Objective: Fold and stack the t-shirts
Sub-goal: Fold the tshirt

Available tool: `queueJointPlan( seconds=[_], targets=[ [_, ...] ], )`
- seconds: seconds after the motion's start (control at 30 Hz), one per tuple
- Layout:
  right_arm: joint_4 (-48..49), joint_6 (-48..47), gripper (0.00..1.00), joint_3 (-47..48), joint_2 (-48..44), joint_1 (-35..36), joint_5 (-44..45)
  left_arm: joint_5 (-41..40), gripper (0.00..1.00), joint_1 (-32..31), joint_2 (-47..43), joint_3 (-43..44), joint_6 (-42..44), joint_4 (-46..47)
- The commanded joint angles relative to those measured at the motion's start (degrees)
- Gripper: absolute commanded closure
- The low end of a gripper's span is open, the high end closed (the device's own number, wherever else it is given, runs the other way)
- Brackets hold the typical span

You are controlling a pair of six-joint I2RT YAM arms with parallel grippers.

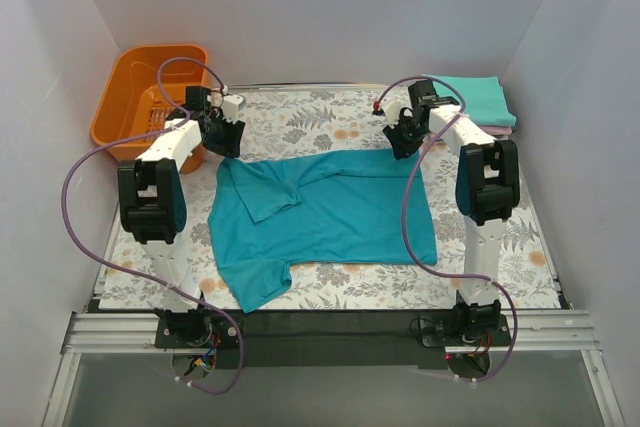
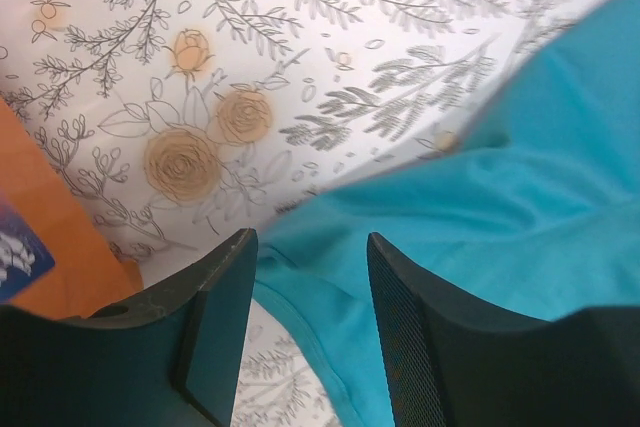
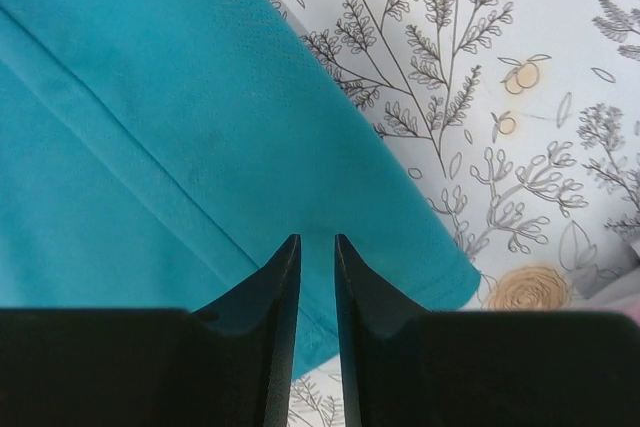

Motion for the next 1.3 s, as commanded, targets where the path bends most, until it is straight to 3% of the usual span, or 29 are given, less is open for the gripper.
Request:
queueJointPlan(
  seconds=[0.0, 0.23, 0.4, 0.5, 0.67, 0.87, 1.1, 1.27],
  targets=[
    [1.4, 2.2, 0.77, 2.8, 1.2, 1.5, 2.5, -3.8, 0.54, -0.1, 3.3, 3.7, 3.6, -0.6],
    [2.6, 2.5, 0.76, 0.3, 2.6, 3.5, 7.3, -5.0, 0.58, 0.0, 7.4, 6.5, 6.8, -4.3],
    [2.6, 2.6, 0.76, -1.3, 2.9, 3.7, 10.9, -6.2, 0.88, 0.4, 8.3, 7.1, 8.4, -5.3],
    [2.7, 2.2, 0.76, -2.8, 2.6, 3.6, 13.2, -9.3, 1.0, 0.9, 8.0, 7.3, 7.9, -1.2],
    [5.2, 2.7, 0.75, -3.4, 3.1, 3.7, 16.3, -10.7, 1.0, 0.9, 10.9, 11.9, 7.0, 1.1],
    [7.5, 2.9, 0.71, 3.0, 7.7, 3.7, 21.1, -11.3, 1.0, 0.9, 16.3, 18.5, 3.4, 1.3],
    [8.1, 3.3, 0.61, 8.6, 5.8, 3.8, 16.1, -7.9, 0.68, 0.9, 14.7, 20.7, -0.9, 0.4],
    [7.4, 2.2, 0.54, 3.2, -3.6, 4.7, 11.2, -3.4, 0.52, 0.9, 7.4, 18.6, -3.2, 0.6]
  ],
)
